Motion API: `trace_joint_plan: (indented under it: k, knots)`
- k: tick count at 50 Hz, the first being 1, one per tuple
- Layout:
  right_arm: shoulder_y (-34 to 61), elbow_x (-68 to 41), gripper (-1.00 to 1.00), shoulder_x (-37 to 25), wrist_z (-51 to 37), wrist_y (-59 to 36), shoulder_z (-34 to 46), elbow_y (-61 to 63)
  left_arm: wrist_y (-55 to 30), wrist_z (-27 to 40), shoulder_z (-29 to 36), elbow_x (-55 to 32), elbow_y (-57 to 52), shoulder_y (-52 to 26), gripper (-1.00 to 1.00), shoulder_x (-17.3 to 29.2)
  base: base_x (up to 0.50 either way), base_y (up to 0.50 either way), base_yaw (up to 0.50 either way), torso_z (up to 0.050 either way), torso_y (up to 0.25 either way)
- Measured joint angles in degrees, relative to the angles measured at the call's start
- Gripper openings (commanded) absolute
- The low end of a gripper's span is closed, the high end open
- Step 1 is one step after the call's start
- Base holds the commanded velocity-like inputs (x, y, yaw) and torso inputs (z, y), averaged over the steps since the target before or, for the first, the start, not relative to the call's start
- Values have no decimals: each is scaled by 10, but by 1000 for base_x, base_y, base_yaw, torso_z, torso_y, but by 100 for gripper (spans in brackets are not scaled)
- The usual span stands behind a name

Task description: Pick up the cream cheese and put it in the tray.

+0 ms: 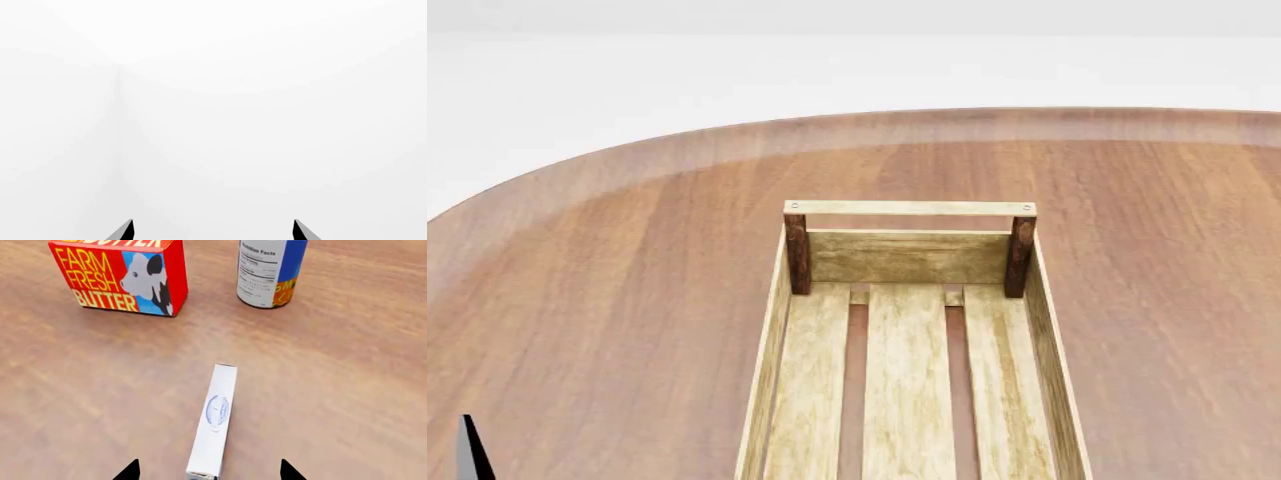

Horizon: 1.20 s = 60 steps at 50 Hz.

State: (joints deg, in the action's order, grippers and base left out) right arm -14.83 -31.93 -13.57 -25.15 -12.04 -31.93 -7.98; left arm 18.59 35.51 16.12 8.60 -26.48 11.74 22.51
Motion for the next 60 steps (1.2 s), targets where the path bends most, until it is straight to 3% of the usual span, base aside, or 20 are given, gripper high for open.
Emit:
trace_joint_plan:
  k: [60]
  knots:
    - [47,9,100,-26,13,6,18,-87,-3,7,8,3,5,-4,100,4,0,0,0,0,0]
